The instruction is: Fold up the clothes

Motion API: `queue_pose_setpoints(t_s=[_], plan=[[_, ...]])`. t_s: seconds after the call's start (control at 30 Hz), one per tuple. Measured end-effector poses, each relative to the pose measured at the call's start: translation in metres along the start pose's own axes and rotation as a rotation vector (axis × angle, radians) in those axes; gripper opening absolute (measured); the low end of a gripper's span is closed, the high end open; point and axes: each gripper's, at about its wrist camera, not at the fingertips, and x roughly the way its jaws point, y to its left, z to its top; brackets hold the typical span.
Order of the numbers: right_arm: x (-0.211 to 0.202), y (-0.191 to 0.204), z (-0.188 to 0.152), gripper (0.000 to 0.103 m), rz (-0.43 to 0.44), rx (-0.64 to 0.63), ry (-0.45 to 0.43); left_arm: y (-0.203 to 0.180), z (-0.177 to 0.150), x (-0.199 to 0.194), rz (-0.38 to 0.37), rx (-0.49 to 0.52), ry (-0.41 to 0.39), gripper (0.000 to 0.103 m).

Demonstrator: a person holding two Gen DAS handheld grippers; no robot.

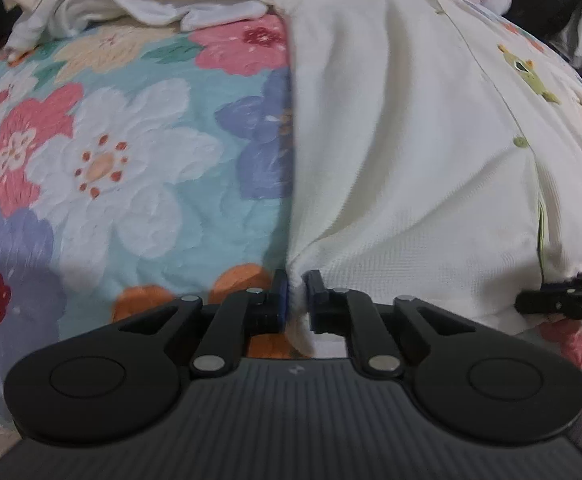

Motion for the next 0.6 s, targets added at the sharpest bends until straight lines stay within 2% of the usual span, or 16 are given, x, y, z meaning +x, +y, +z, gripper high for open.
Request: queue_pose_setpoints(t_s=[0.1, 0.17, 0.23, 0.3, 0.47, 0.5, 0.6], plan=[[-0.015, 0.023, -0.002, 0.012, -0.025, -0.122, -0.029, -0.001, -0.004, -0.018, 0.000, 0.007, -0.070, 0.006], [-0.047, 0.038, -0.005, 0.012, -0.012, -0.200, -0.074, 0.000, -0.007, -0.032, -0.012, -0.009, -0.120, 0.006], [-0.073, 0.048, -0.007, 0.012, -0.022, -0.251, -0.114, 0.001, -0.010, -0.036, -0.023, -0.029, -0.116, 0.005], [-0.088, 0.048, -0.009, 0.012, -0.041, -0.262, -0.114, -0.004, -0.014, -0.031, 0.013, -0.003, -0.087, 0.005], [-0.041, 0.027, -0.019, 0.012, -0.159, -0.248, 0.024, -0.015, -0.015, -0.015, 0.072, 0.068, -0.017, 0.005], [-0.034, 0.025, -0.023, 0.012, -0.182, -0.257, 0.037, -0.014, -0.016, -0.015, 0.072, 0.064, -0.014, 0.005], [-0.038, 0.022, -0.024, 0.012, -0.181, -0.258, 0.035, -0.011, -0.016, -0.014, 0.064, 0.045, -0.001, 0.007]])
